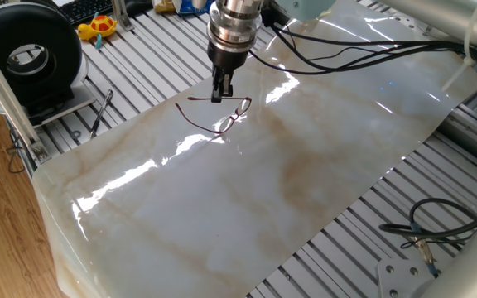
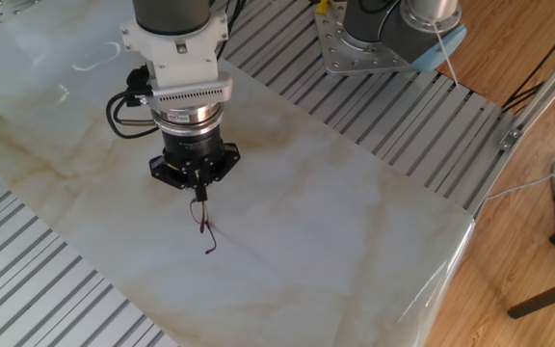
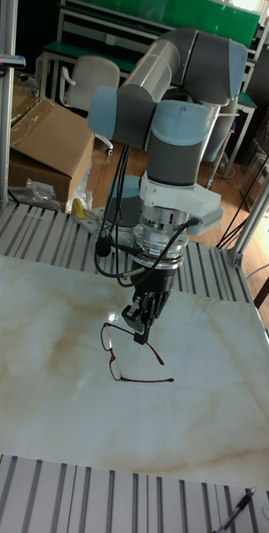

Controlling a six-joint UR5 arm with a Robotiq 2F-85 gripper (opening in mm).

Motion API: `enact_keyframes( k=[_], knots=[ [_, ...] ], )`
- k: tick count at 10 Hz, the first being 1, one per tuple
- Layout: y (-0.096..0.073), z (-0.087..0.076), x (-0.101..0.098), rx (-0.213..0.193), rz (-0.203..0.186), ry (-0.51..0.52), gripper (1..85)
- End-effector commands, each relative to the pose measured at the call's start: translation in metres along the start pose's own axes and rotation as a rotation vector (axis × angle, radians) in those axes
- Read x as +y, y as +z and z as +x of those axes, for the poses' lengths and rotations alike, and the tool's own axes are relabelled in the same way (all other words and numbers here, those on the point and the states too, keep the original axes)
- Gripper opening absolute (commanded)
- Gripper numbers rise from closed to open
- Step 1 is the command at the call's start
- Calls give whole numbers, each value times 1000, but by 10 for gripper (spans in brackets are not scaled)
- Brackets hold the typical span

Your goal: Unfold the leg of the glasses (with one hand)

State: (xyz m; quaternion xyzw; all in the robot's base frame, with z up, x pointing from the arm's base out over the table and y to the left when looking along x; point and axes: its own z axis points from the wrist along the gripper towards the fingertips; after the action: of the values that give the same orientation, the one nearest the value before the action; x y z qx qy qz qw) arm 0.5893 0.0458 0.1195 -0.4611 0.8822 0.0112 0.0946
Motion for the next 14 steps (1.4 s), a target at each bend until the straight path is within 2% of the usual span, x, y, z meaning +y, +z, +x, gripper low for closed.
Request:
enact_keyframes(
  k=[1,8,13,14],
  knots=[
    [-2,-3,2,-16,-10,7,13],
    [1,-3,1,-18,-6,4,13],
    [3,0,1,-9,-7,3,13],
    [3,3,-1,3,0,3,13]
  ],
)
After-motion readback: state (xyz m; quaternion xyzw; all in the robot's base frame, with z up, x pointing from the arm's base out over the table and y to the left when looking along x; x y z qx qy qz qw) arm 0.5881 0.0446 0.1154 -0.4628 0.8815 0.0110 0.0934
